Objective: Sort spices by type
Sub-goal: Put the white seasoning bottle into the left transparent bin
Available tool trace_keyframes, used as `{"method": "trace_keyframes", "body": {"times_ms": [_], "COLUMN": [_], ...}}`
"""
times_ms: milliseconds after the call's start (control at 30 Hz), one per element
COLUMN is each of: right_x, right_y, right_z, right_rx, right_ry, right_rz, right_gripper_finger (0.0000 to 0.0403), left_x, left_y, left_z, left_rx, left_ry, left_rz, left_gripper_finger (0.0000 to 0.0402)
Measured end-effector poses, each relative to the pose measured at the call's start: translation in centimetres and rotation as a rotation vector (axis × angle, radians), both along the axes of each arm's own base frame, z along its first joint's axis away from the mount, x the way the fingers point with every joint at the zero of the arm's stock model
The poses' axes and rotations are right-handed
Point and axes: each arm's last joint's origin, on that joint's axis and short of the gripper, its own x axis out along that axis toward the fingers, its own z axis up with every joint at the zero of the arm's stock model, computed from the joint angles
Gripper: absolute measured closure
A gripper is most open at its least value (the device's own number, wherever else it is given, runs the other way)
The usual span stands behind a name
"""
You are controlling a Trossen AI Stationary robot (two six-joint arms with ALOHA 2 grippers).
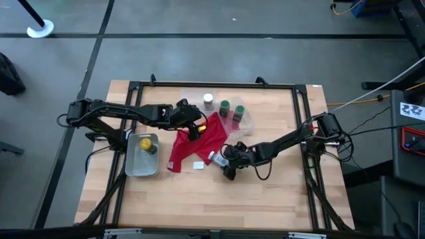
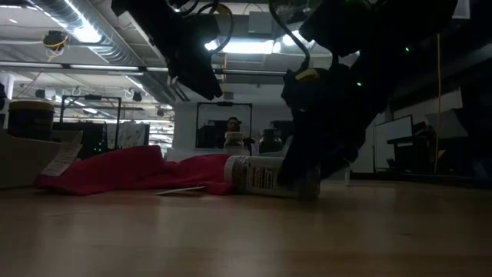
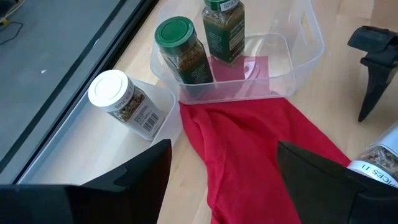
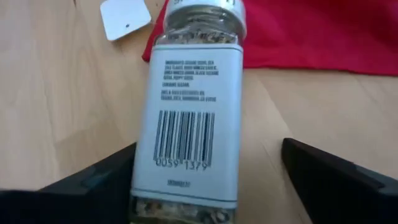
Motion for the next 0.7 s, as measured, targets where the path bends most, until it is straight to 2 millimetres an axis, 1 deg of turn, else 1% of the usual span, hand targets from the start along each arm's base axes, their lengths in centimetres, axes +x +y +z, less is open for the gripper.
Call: {"method": "trace_keyframes", "body": {"times_ms": [67,267,300,400,500,700], "right_x": [0.1,0.2,0.3,0.6,0.8,1.3], "right_y": [0.0,0.1,0.1,0.1,0.2,0.4], "right_z": [0.0,0.1,0.2,0.4,0.8,1.4], "right_rx": [0.011,0.015,0.016,0.01,0.01,0.009], "right_ry": [-0.007,-0.029,-0.039,-0.071,-0.117,-0.193], "right_rz": [-0.008,-0.007,-0.004,0.019,0.038,0.058], "right_gripper_finger": [0.0074,0.019,0.0202,0.0203,0.0203,0.0203], "left_x": [0.0,0.0,0.0,0.0,0.1,0.1], "left_y": [0.0,0.0,0.0,-0.1,-0.5,-2.0], "left_z": [0.0,0.0,0.0,0.0,0.0,0.2], "left_rx": [0.0,0.0,0.0,-0.013,-0.042,-0.088], "left_ry": [0.0,0.0,0.0,0.003,0.006,0.009], "left_rz": [0.0,-0.001,-0.001,-0.03,-0.106,-0.276], "left_gripper_finger": [0.0128,0.0128,0.0128,0.0128,0.0128,0.0128]}}
